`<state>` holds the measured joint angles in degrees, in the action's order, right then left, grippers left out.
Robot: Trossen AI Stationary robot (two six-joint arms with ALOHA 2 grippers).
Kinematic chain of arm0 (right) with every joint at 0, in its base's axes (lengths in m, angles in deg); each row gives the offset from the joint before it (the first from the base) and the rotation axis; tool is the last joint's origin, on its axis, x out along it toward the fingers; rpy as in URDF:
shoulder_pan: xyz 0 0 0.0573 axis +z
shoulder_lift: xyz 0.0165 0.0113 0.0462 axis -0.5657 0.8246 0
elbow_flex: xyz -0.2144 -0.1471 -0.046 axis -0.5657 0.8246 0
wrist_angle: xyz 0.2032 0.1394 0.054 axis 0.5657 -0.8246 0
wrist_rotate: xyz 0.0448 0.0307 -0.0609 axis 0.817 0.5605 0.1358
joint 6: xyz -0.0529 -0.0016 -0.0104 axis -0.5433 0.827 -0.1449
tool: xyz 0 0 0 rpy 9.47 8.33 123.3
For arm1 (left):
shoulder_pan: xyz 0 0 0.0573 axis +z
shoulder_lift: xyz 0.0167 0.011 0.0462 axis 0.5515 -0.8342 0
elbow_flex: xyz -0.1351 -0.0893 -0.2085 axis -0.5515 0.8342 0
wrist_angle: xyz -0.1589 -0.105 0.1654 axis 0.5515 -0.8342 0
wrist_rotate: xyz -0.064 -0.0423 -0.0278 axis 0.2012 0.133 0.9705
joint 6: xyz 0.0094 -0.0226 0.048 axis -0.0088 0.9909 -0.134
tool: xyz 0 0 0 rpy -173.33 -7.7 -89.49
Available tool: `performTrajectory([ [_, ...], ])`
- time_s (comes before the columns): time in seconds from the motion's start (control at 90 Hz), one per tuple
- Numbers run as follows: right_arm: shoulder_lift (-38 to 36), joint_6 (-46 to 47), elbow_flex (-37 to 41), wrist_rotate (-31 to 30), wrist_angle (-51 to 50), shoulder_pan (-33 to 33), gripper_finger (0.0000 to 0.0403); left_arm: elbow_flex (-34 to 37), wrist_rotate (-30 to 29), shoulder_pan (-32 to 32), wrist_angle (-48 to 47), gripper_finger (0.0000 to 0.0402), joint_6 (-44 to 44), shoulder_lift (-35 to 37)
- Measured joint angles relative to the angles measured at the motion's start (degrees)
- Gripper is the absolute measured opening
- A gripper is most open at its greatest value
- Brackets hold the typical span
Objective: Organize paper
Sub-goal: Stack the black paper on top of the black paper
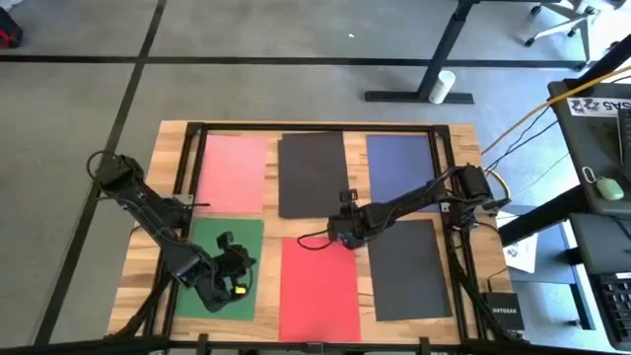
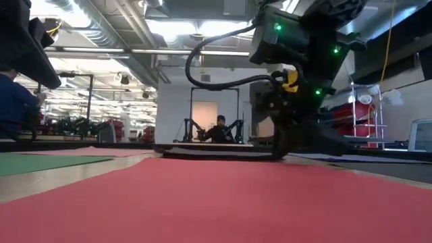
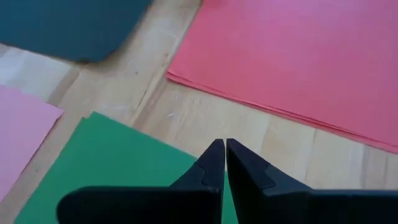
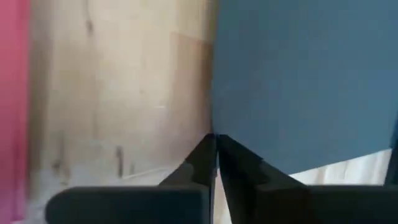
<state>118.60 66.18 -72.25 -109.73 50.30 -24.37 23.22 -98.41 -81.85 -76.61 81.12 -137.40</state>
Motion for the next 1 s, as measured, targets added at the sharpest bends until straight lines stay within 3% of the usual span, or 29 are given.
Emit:
performTrajectory([
  [0.367,-6.0,3.9,-8.9,2.4,-13.4,2.2,0.0000,0.0,0.0,0.0,0.0,0.0000,0.3,0.0],
  [0.589,-13.8,12.6,-13.7,5.2,-30.4,4.9,0.0000,0.0,0.0,0.0,0.0,0.0000,0.3,0.0],
  [1.0,-18.6,33.9,-16.9,17.1,-47.8,19.3,0.0000,0.0,0.0,0.0,0.1,0.0000,0.6,0.0],
])
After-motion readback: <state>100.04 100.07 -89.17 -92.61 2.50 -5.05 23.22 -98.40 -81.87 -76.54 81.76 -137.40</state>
